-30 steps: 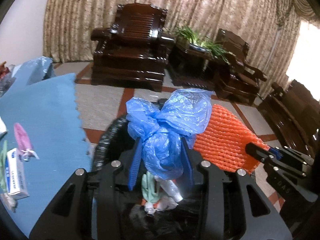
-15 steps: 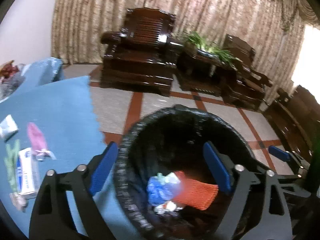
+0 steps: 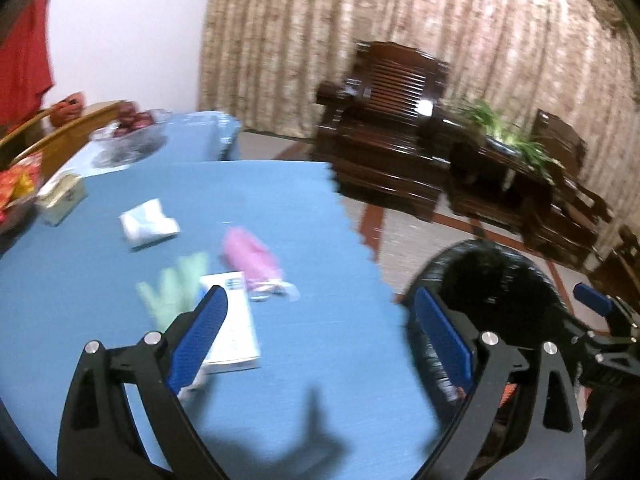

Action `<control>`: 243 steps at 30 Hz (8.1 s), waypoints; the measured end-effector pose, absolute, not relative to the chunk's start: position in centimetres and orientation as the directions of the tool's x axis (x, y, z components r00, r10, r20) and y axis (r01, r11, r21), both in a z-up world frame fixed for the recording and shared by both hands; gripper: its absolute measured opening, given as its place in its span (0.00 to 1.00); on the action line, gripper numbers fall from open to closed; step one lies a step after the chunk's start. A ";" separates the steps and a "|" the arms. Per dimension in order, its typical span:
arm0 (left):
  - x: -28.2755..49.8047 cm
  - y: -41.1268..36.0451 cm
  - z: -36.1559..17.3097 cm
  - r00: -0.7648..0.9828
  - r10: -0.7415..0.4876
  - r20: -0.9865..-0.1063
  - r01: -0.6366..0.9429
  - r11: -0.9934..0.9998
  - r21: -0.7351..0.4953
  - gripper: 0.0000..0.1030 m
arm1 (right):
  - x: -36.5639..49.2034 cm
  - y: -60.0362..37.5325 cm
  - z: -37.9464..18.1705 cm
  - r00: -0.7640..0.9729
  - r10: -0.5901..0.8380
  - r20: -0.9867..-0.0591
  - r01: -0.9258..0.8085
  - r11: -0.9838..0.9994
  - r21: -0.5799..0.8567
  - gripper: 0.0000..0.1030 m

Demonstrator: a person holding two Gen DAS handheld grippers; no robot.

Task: Collect trash
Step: 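Move both open tools back over the table, then close the right tool on the white alcohol-wipes box, then grasp the green glove and white cloth with the left tool while right holds the box, then carry the glove and wipes box in both tools over the bin, then open both tools to drop the glove and wipes box into the bin, then close the right tool on the pink face mask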

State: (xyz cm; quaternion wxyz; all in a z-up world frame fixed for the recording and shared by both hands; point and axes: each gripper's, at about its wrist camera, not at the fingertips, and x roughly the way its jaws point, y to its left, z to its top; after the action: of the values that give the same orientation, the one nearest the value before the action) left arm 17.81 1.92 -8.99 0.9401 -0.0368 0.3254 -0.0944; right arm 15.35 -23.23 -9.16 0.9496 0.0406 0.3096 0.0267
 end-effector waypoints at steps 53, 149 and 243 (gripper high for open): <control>17.8 20.1 -16.2 0.727 0.067 -0.683 -0.186 0.977 -0.102 0.89 | 24.9 -1.1 -18.4 0.654 0.261 -0.710 -0.325 0.945 0.047 0.91; 16.2 -0.1 -7.4 0.759 -0.247 -0.602 0.196 0.969 -0.151 0.27 | 16.7 -19.0 -7.6 0.793 0.163 -0.587 -0.099 0.985 0.139 0.52; 25.8 19.9 -14.4 0.751 0.092 -0.654 -0.173 0.983 -0.060 0.90 | 33.5 -2.8 -16.3 0.686 0.293 -0.667 -0.328 0.942 0.076 0.90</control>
State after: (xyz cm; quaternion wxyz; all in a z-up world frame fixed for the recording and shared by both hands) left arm 25.83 19.88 -14.44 0.9339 -0.0586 0.3456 0.0707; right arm 33.49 -2.82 -16.32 0.9177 -0.0247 0.3586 0.1692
